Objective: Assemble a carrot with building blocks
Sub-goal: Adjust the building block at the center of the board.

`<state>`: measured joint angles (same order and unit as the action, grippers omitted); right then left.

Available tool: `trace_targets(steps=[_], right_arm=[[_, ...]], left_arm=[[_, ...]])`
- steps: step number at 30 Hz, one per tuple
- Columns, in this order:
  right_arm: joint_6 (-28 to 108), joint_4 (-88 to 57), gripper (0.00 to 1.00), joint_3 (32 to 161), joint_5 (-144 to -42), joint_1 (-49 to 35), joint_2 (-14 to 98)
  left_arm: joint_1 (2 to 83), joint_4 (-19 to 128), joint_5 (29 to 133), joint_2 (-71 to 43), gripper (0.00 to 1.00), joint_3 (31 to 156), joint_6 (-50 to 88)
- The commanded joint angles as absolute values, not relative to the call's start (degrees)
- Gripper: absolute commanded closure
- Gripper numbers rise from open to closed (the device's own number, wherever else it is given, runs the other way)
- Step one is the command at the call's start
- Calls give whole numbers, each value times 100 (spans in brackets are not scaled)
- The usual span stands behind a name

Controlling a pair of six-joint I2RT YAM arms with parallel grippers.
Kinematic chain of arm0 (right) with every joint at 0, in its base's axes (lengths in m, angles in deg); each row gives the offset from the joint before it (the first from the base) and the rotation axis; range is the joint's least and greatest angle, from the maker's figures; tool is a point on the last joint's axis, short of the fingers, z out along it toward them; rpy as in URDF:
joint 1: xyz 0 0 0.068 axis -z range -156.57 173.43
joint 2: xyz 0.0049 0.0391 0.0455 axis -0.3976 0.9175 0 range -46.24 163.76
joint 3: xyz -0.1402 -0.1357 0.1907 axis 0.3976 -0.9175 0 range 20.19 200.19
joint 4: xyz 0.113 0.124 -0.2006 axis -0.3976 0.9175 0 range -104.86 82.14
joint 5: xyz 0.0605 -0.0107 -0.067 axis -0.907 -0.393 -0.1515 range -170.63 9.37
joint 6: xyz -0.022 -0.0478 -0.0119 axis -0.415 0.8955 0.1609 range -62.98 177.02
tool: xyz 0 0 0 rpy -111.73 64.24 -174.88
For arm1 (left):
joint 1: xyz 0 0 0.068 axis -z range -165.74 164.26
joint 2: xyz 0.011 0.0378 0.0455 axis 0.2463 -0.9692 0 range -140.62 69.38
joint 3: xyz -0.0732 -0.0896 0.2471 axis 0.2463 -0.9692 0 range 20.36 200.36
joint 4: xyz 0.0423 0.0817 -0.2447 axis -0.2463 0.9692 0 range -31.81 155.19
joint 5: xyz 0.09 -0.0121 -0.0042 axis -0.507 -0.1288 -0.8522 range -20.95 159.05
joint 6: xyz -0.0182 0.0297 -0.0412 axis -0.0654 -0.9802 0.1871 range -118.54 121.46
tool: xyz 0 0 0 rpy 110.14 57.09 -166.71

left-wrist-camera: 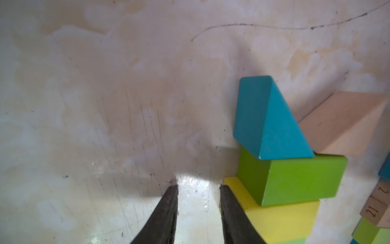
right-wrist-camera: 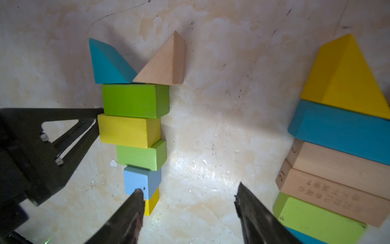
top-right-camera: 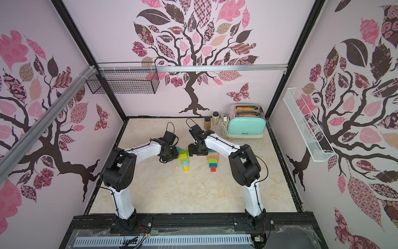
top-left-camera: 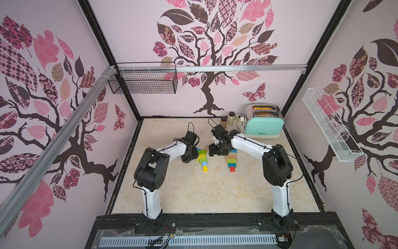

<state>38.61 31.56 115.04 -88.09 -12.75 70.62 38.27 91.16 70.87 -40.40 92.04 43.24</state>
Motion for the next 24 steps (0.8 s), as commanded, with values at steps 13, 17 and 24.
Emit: trace_targets(steps=[13,17,24], right_arm=[[3851,3155,28,11780,-8854,-1269,7284],[3856,3164,28,11795,-8880,-1269,7318],[3856,3171,28,11817,-8898,-1262,7348]], left_arm=[[3874,9029,7222,-4268,61,9355,4232],[3878,9047,7245,-4312,61,9400,4229],[3872,9079,7201,-4269,61,9344,4265]])
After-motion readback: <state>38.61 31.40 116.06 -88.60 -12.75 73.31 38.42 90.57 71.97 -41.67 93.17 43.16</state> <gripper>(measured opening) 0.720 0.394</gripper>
